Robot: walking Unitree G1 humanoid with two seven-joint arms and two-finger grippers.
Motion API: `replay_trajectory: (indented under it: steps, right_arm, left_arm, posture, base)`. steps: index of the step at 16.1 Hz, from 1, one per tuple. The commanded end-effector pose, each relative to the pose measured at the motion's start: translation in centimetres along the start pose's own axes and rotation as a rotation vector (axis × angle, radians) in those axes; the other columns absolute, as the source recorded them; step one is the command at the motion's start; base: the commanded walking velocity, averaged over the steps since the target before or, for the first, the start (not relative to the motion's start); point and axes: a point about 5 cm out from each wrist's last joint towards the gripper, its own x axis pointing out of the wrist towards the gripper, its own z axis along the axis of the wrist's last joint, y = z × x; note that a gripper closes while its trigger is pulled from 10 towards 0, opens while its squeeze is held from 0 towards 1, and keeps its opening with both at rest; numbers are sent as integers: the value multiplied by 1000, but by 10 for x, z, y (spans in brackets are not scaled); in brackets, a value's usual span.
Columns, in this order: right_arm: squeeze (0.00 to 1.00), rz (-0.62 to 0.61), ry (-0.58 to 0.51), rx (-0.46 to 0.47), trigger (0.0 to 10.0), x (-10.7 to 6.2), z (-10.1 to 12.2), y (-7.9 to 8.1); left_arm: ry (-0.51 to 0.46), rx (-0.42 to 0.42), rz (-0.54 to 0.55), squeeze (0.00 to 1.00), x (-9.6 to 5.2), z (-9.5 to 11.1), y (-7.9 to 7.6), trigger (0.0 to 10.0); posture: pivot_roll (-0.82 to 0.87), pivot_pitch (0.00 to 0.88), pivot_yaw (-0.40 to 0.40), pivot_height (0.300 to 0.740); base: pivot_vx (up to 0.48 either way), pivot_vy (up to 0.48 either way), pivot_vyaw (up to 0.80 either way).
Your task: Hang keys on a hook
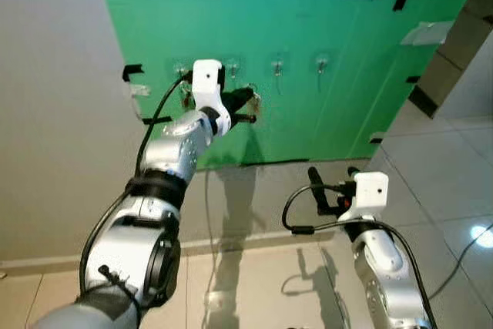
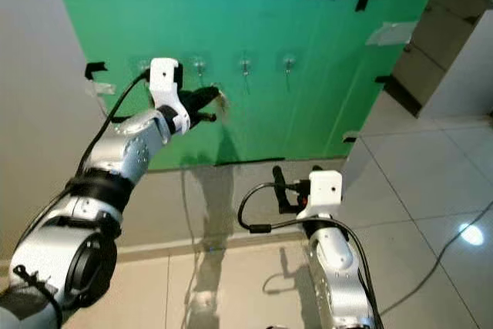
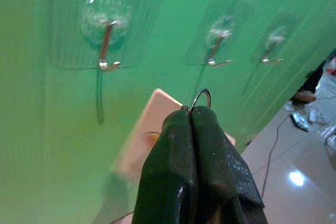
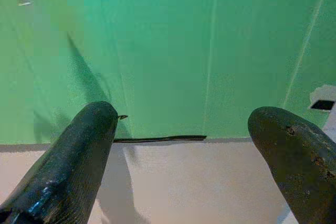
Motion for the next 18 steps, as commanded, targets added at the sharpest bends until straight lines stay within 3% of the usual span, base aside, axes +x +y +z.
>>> replay_trajectory:
  steps: [1,6,9,14,18]
  right_arm:
    - [0,-4,-12,-7,10000,0,4,-1]
    - [0,-13,-7,-6,10000,-4,3,-2]
    - [0,-7,3,-6,10000,-4,1,-2]
    - [0,6,13,-6,10000,-5,0,-1]
    - [0,16,26,-4,10000,-5,-2,0]
  left_arm:
    - [-13,10,-2,0,2,6,0,10000]
    - [-30,1,-28,0,6,6,-9,10000]
    - [-119,-9,55,0,4,15,-3,10000]
    - [-171,-21,140,0,2,21,0,10000]
    - [-122,-159,181,0,3,13,6,10000]
  posture:
    - [-56,0,47,740]
    - [-67,0,51,740]
    - [-63,0,44,740]
    - [-60,0,39,740]
    - [-60,0,35,740]
  base:
    - [0,0,0]
    - [0,0,0]
    - [0,0,0]
    - [0,0,0]
    - [0,0,0]
